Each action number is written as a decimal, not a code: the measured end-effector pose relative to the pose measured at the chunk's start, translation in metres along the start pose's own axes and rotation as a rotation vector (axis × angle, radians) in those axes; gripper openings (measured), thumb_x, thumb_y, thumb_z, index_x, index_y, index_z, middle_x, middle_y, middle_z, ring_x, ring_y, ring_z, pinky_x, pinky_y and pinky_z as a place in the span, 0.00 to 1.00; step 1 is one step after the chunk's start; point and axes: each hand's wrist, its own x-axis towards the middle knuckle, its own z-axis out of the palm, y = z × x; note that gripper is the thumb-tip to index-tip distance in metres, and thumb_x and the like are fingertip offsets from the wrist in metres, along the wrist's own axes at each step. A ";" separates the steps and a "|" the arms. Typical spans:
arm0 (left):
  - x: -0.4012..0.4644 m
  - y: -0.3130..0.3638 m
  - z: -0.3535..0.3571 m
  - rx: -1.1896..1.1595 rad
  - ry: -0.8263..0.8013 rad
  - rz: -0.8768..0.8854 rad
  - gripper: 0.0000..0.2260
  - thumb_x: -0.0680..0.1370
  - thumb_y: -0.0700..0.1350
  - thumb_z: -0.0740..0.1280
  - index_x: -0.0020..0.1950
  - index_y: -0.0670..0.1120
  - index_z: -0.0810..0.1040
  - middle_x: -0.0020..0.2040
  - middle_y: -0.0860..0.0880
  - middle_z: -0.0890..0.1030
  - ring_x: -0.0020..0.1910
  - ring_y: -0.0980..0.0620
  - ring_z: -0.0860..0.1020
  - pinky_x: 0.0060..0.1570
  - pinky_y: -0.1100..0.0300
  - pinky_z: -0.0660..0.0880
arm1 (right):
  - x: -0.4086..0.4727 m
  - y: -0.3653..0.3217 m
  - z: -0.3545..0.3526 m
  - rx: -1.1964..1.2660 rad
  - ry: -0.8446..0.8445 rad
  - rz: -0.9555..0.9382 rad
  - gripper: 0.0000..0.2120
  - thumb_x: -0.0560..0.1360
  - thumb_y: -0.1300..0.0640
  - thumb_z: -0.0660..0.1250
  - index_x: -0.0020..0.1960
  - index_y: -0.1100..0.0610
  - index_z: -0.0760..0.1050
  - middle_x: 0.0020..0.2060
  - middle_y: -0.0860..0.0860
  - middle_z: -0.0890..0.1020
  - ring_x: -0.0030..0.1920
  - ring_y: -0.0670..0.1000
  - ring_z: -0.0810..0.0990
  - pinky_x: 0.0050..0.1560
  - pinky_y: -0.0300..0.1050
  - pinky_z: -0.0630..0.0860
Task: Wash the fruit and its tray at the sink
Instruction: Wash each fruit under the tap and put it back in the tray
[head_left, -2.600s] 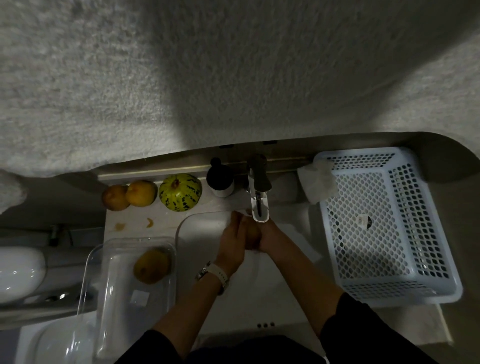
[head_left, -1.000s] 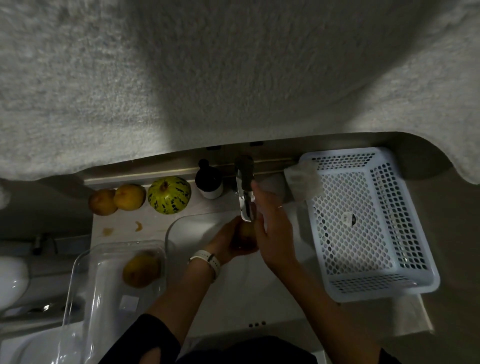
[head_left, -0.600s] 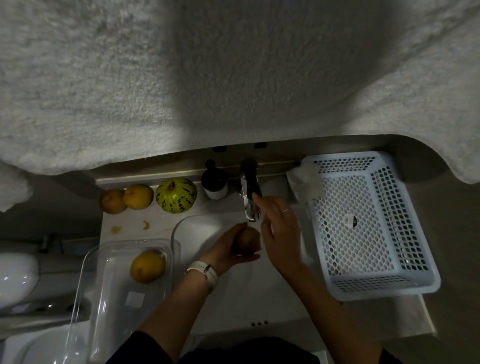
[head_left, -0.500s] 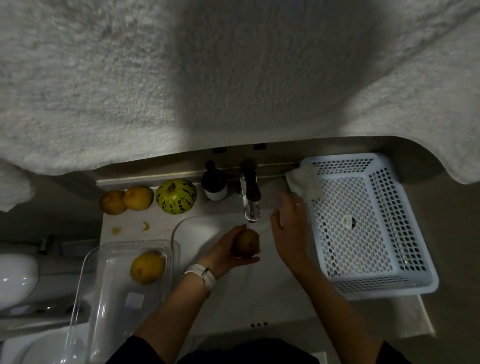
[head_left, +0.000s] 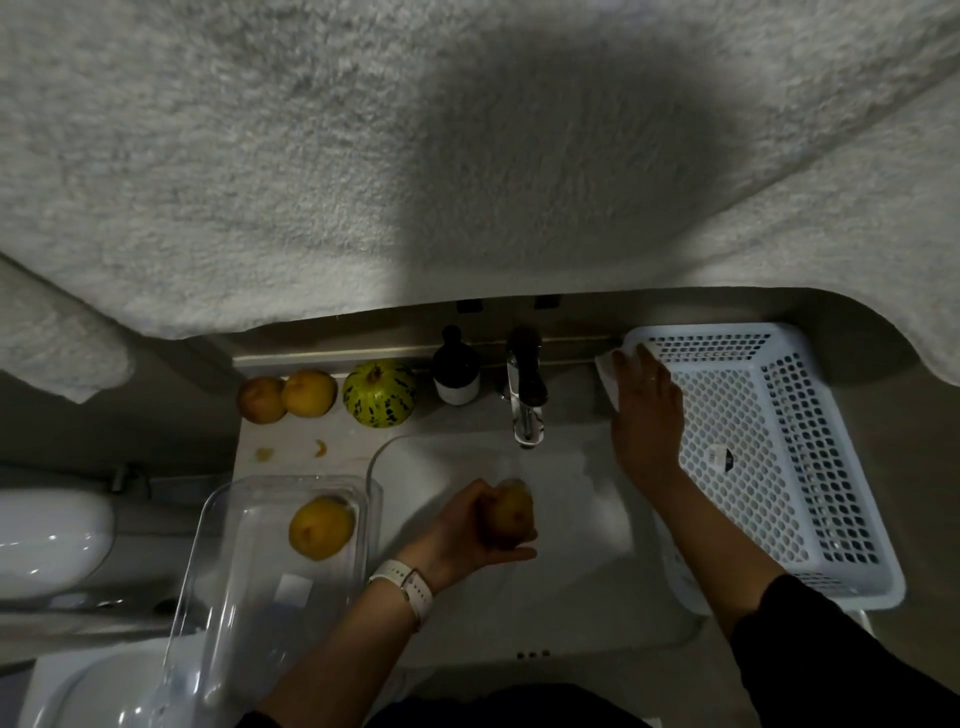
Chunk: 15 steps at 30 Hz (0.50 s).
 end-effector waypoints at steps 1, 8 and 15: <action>-0.002 0.000 0.000 -0.005 -0.001 0.002 0.16 0.79 0.44 0.58 0.64 0.38 0.71 0.59 0.34 0.74 0.53 0.36 0.77 0.62 0.37 0.70 | 0.000 0.000 -0.001 0.017 -0.006 -0.006 0.34 0.75 0.67 0.62 0.78 0.55 0.55 0.77 0.59 0.56 0.73 0.61 0.61 0.70 0.56 0.61; -0.005 0.001 0.004 -0.082 -0.039 0.014 0.24 0.78 0.45 0.55 0.72 0.36 0.65 0.66 0.32 0.71 0.53 0.35 0.76 0.60 0.37 0.72 | 0.002 0.008 -0.013 0.409 0.137 0.016 0.25 0.79 0.65 0.60 0.75 0.59 0.63 0.74 0.60 0.63 0.72 0.60 0.64 0.72 0.53 0.62; -0.010 -0.001 0.007 -0.117 -0.031 0.086 0.21 0.82 0.46 0.60 0.72 0.38 0.67 0.69 0.33 0.70 0.57 0.34 0.78 0.48 0.42 0.81 | -0.015 0.014 -0.067 0.940 0.337 0.204 0.13 0.80 0.64 0.57 0.61 0.61 0.76 0.54 0.58 0.79 0.55 0.52 0.77 0.58 0.52 0.74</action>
